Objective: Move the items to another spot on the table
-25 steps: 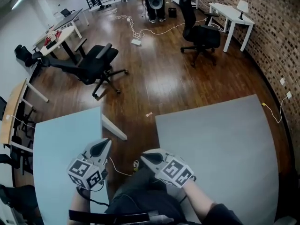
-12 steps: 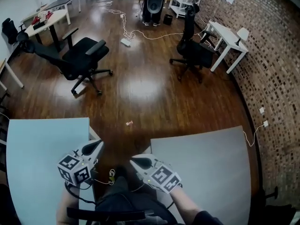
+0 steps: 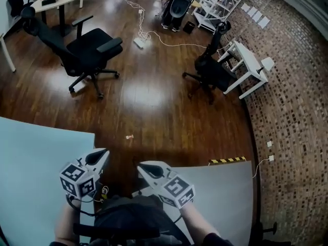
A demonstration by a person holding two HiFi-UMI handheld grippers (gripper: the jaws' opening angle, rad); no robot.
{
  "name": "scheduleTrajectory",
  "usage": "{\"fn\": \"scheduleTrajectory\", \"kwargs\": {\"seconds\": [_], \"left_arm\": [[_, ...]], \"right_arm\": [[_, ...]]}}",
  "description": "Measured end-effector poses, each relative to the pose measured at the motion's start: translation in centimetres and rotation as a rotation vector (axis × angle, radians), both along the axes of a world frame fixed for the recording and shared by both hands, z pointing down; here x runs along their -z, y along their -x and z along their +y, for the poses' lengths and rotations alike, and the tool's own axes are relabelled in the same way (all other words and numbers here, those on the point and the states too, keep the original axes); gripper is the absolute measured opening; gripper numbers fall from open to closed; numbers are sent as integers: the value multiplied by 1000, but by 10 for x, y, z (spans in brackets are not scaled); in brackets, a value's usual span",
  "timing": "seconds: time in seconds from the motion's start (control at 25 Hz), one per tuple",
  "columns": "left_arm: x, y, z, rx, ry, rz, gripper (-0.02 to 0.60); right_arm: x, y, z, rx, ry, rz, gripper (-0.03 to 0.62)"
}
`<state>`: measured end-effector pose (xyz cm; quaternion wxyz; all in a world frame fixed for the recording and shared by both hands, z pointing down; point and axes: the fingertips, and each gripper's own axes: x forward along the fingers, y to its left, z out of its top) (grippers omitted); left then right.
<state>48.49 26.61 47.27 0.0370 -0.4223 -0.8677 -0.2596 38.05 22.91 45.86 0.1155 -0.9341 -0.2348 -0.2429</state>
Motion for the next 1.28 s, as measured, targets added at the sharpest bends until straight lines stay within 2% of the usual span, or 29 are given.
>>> {"fn": "scheduleTrajectory", "kwargs": {"seconds": [0.12,0.28,0.48,0.64,0.72,0.92,1.0,1.16,1.28], "left_arm": [[1,-14,8,24,2,-2,5],[7,-28,22,47,8,-43,5],[6,-38,45,77,15,-19,5],[1,-45,63,100,-5,-32,5],[1,-42,74,98,1,-43,5],[2,-39,101,103,3,49,5],[11,-36,115,100,5,73,5],[26,-28,152,93,32,178,5],[39,-22,178,94,39,180,5]], "right_arm": [[4,-9,5,-9,2,-3,-14],[23,-14,23,-46,3,84,-14],[23,-12,50,-72,-17,114,-14],[9,-19,65,-41,-5,68,-14],[5,-21,80,-28,0,78,-14],[9,-29,118,-10,-53,210,-15],[15,-33,133,23,-58,246,-14],[23,-31,170,55,-68,295,-14],[25,-29,192,82,-82,322,-15]]}}
